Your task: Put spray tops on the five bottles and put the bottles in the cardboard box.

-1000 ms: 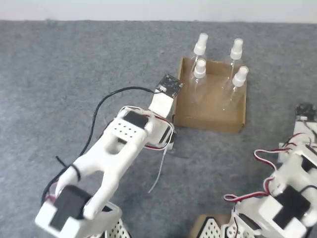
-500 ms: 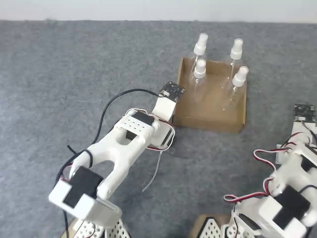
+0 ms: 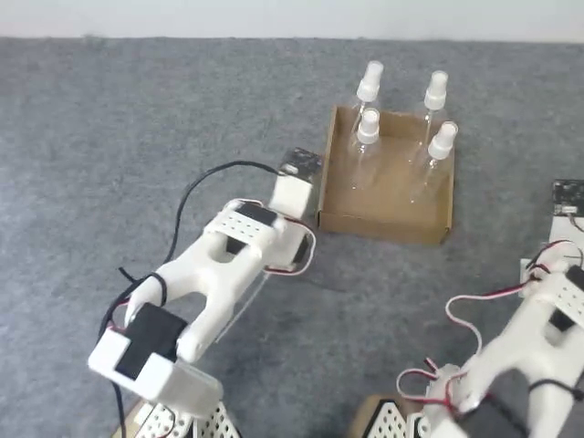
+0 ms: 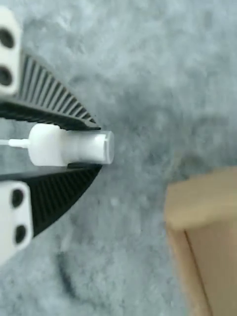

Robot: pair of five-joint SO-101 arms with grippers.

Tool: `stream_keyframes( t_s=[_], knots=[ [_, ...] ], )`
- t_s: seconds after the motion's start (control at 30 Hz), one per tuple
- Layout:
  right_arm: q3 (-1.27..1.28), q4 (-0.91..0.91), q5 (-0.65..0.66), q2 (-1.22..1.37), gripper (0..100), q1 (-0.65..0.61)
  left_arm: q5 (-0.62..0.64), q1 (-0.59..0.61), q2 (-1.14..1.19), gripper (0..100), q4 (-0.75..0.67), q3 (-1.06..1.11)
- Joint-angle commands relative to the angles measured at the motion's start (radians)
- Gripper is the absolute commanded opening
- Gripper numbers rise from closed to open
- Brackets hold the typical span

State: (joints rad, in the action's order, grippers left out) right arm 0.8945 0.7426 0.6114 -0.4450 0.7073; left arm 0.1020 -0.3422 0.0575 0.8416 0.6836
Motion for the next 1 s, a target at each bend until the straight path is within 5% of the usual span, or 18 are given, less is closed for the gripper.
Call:
stream_keyframes(
  t_s=[0.0,0.43,0.77,0.97],
  knots=[
    [-0.009,0.101,0.005,-0.163,31.8,-0.033,0.015,0.069,-0.014,6,0.005,-0.042],
    [0.008,0.311,-0.103,-0.441,31.2,-0.17,0.08,0.137,-0.014,6,0.006,-0.074],
    [0.262,0.219,-0.1,-0.731,2.3,-0.335,0.084,0.18,-0.014,6,0.003,-0.065],
    [0.502,0.145,-0.101,-0.97,0.9,-0.407,0.084,0.18,-0.012,6,0.002,-0.065]
  ],
)
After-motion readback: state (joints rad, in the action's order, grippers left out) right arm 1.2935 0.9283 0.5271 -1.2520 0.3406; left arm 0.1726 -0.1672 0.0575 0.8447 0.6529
